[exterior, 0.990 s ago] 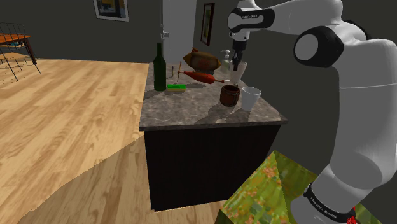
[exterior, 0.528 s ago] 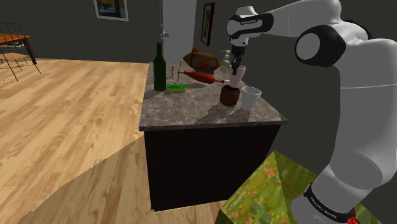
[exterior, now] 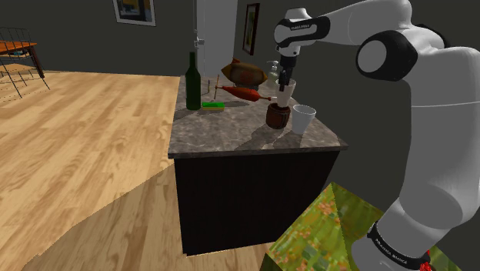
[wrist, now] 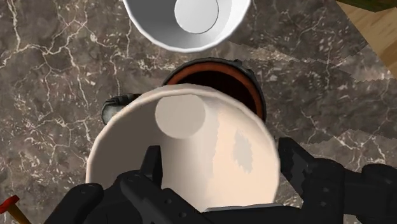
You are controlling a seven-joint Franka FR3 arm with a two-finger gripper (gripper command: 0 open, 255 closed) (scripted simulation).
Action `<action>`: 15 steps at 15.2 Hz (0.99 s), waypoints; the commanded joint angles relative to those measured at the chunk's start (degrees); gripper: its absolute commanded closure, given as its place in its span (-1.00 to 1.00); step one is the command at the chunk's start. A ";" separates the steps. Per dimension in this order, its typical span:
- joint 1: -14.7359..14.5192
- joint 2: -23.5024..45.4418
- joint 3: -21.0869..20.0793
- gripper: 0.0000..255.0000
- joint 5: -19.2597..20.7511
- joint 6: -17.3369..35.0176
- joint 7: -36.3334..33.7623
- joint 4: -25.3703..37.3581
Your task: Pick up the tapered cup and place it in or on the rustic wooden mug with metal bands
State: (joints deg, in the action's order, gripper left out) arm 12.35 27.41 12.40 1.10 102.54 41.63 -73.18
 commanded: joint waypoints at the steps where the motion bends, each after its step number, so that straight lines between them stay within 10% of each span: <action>1: 0.00 0.02 0.00 -1.00 0.00 0.01 0.00 -0.02; 15: 0.06 0.80 -0.05 -1.00 -0.15 -7.80 0.10 8.56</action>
